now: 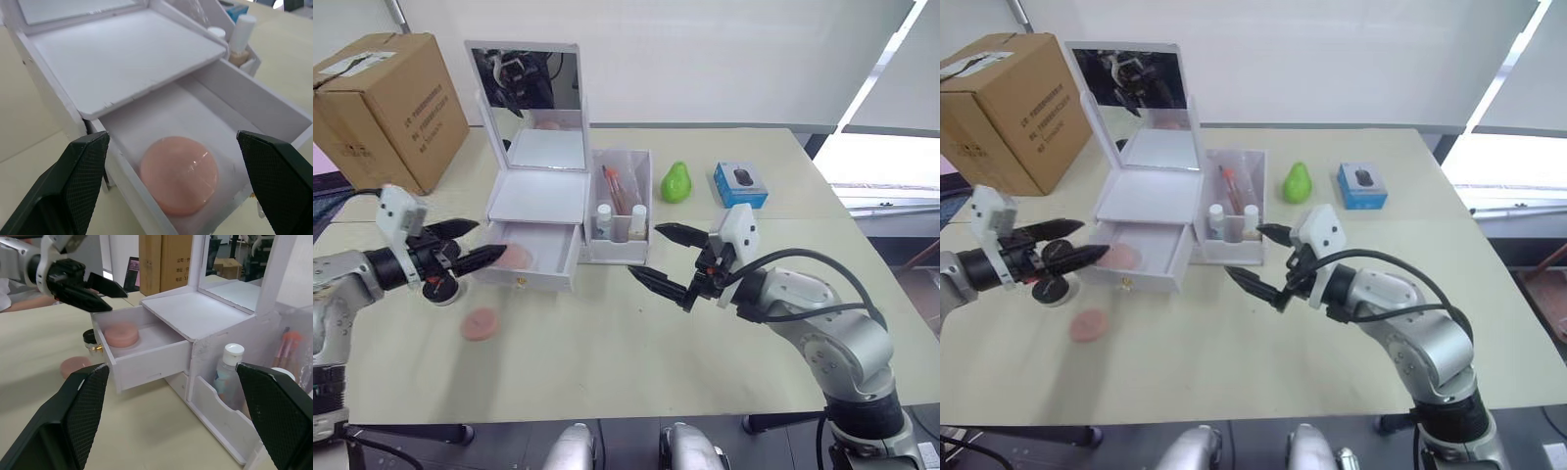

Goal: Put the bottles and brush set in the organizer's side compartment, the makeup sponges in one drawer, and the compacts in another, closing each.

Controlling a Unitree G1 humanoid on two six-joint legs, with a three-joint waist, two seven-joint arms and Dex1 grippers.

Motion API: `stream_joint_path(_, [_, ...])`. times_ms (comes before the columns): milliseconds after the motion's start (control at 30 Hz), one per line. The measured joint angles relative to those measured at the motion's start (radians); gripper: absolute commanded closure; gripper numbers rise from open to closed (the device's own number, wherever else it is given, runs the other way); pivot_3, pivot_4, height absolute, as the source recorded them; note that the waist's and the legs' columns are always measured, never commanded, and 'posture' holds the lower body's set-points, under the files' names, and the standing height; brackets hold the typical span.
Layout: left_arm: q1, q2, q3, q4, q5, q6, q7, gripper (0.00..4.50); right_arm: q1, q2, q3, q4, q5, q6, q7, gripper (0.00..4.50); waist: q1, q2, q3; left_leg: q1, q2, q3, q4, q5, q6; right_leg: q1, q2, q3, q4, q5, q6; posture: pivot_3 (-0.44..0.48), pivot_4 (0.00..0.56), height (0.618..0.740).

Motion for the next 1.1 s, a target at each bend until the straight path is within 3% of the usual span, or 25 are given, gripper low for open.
stream_joint_path(233, [0.171,0.171,0.201,0.27,0.073,-0.111,-0.095,0.03,0.247,-0.18,-0.297,0.091,-0.022,-0.095,0.129,0.0,-0.001,-0.001,0.0,0.001,0.001,0.009,-0.001,0.0,0.0,0.0,-0.003,0.002,-0.001,-0.004,-0.007,0.0,0.15,0.729])
stream_joint_path(367, [0.258,0.245,0.249,0.6,0.185,-0.347,-0.111,0.03,0.415,-0.218,-0.48,0.215,-0.057,-0.236,0.25,0.0,0.002,-0.004,0.0,0.002,0.001,0.016,-0.01,-0.004,-0.006,-0.001,-0.009,0.002,-0.003,-0.004,-0.007,0.0,0.15,0.729])
stream_joint_path(600, [0.302,0.273,0.262,0.928,0.276,-0.6,-0.06,0.03,0.602,-0.255,-0.674,0.496,-0.136,-0.439,0.398,0.0,0.023,-0.01,0.002,0.002,0.003,0.022,-0.015,-0.005,-0.008,-0.001,-0.018,-0.001,-0.004,-0.004,-0.007,0.0,0.15,0.729])
stream_joint_path(767, [0.314,0.274,0.262,0.95,0.276,-0.65,-0.065,0.03,0.587,-0.255,-0.685,0.589,-0.162,-0.506,0.415,0.0,0.022,-0.01,0.002,0.002,0.005,0.031,-0.017,-0.006,-0.009,-0.001,-0.023,-0.002,-0.002,-0.004,-0.007,0.0,0.15,0.729])
stream_joint_path(1100, [0.417,0.254,0.316,0.847,0.238,-0.641,-0.095,0.03,0.479,-0.244,-0.596,0.572,-0.166,-0.503,0.39,0.0,0.018,-0.011,0.001,0.003,0.024,0.06,-0.016,-0.005,-0.009,0.0,-0.018,-0.005,-0.002,-0.004,-0.006,0.0,0.15,0.729])
